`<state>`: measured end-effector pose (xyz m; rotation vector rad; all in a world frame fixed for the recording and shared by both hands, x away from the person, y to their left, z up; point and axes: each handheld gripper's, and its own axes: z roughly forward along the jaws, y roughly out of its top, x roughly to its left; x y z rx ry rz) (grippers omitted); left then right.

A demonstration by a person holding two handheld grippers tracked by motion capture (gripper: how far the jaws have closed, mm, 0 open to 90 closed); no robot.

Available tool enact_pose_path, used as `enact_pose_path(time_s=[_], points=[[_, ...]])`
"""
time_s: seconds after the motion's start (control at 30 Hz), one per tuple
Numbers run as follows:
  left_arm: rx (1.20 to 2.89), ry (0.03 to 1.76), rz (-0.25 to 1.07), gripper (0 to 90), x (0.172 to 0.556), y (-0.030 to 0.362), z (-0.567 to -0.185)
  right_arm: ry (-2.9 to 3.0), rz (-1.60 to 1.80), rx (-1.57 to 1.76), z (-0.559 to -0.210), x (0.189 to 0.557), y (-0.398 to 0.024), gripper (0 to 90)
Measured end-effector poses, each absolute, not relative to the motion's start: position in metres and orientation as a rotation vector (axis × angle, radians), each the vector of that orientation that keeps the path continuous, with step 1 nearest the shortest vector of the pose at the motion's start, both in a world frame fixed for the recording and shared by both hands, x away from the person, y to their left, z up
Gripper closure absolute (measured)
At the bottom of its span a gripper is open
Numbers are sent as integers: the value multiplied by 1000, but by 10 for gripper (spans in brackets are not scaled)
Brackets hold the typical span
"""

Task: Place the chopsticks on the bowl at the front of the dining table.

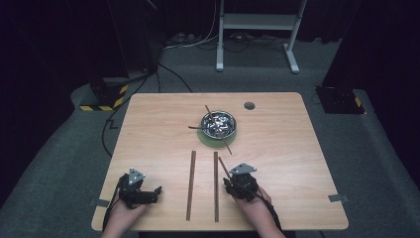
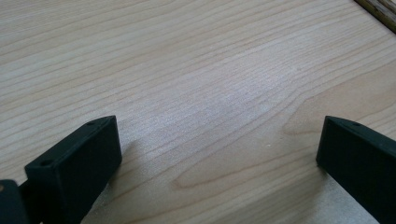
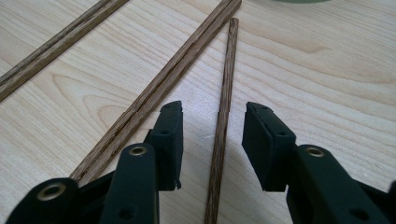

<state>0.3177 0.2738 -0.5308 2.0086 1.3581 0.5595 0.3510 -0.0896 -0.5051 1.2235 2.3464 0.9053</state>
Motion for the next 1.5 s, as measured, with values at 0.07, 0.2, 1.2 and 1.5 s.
enact_pose_path(time_s=[0.07, 0.2, 1.2, 1.5], points=[[2007, 1356, 559, 1, 318, 274, -531, 2340, 901, 1223, -505, 352, -89, 598], [2017, 1349, 558, 1, 318, 275, -531, 2338, 884, 1220, -507, 353, -88, 627], [2012, 1347, 557, 1, 319, 274, -531, 2240, 809, 1340, -512, 377, -131, 833], [2008, 1354, 559, 2, 318, 274, -531, 2254, 835, 1360, -512, 380, -133, 794]])
